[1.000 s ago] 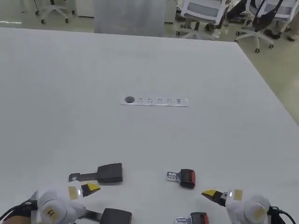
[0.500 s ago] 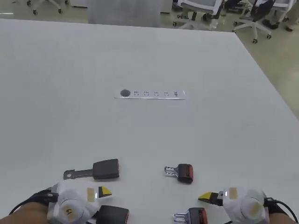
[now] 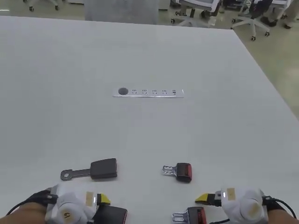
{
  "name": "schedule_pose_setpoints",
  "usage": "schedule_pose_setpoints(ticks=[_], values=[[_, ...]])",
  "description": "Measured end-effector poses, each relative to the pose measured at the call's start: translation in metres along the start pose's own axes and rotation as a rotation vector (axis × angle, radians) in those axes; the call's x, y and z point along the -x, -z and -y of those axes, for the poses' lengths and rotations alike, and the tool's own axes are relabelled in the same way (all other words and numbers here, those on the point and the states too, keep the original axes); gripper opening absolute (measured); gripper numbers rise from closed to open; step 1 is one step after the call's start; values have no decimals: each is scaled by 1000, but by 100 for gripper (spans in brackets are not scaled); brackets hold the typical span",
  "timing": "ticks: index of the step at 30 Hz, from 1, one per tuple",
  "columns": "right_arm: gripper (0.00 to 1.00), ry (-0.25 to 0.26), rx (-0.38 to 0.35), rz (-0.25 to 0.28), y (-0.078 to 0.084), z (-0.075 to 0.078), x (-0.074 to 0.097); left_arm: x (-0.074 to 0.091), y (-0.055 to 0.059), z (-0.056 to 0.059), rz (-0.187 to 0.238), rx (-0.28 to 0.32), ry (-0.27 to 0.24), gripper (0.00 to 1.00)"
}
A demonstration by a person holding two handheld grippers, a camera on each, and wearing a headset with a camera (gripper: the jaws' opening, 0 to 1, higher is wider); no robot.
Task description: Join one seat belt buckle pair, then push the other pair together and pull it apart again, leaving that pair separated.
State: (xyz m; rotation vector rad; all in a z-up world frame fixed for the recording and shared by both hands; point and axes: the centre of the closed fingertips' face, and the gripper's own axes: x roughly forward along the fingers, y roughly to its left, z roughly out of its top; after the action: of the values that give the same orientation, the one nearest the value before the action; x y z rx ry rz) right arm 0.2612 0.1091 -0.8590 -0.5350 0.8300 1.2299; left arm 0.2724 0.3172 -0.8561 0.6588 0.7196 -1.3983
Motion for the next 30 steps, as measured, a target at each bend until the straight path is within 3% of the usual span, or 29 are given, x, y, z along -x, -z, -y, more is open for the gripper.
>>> schedule_pose_setpoints(ticks=[2, 8, 30], values=[[38, -11, -5, 2, -1, -1, 0, 0, 0, -2, 7, 17, -19, 38], [37, -10, -1, 9, -2, 1, 0, 2, 0, -5, 35, 66, -83, 36], [37, -23, -34, 61, -3, 1, -1, 1, 1, -3, -27, 33, -50, 35]])
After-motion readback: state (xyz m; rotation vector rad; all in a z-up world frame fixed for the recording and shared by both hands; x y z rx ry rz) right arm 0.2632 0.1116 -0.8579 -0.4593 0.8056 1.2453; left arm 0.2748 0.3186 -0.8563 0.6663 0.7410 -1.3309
